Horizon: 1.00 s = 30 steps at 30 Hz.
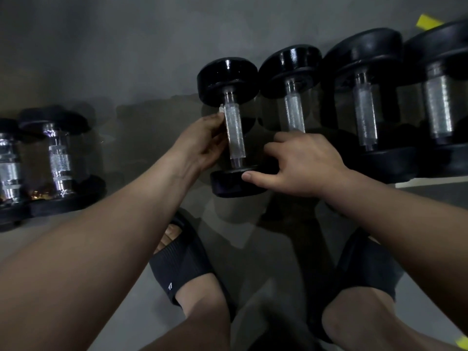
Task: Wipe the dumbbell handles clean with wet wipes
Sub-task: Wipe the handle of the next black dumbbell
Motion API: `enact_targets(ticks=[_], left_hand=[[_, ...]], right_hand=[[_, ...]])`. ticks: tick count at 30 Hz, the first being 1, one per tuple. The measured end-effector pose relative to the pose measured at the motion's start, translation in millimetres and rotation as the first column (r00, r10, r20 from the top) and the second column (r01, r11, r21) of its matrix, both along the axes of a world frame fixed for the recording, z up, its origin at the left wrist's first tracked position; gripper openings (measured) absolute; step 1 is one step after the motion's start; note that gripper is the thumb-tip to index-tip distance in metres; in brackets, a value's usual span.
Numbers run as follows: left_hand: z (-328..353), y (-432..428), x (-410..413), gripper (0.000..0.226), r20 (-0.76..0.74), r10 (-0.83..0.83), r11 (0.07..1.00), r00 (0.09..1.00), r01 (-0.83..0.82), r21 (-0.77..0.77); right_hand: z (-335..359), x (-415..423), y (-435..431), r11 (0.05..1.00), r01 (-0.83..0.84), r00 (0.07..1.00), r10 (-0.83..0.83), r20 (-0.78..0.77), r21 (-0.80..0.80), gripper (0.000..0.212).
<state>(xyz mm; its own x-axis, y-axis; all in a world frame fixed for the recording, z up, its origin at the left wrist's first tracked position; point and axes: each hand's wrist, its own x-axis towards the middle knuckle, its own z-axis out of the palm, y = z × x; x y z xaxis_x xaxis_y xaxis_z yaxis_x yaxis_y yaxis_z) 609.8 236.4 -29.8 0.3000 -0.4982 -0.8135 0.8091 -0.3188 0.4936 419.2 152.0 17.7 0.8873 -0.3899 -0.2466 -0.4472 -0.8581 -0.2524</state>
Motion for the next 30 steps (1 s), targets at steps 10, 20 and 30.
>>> enact_targets(ticks=[10, 20, 30], left_hand=[[20, 43, 1, 0.008, 0.188, -0.457, 0.889, 0.87, 0.438, 0.132], [18, 20, -6, 0.008, 0.358, -0.409, 0.911, 0.839, 0.354, 0.211], [27, 38, -22, 0.014, 0.333, -0.199, 0.973, 0.922, 0.145, 0.18]], right_hand=[[-4, 0, 2, 1.0, -0.002, 1.0, 0.003, 0.015, -0.019, 0.08], [-2, 0, 3, 1.0, -0.011, 1.0, 0.011, 0.023, -0.011, 0.073], [-4, 0, 2, 1.0, -0.009, 0.999, 0.008, 0.043, 0.006, 0.073]])
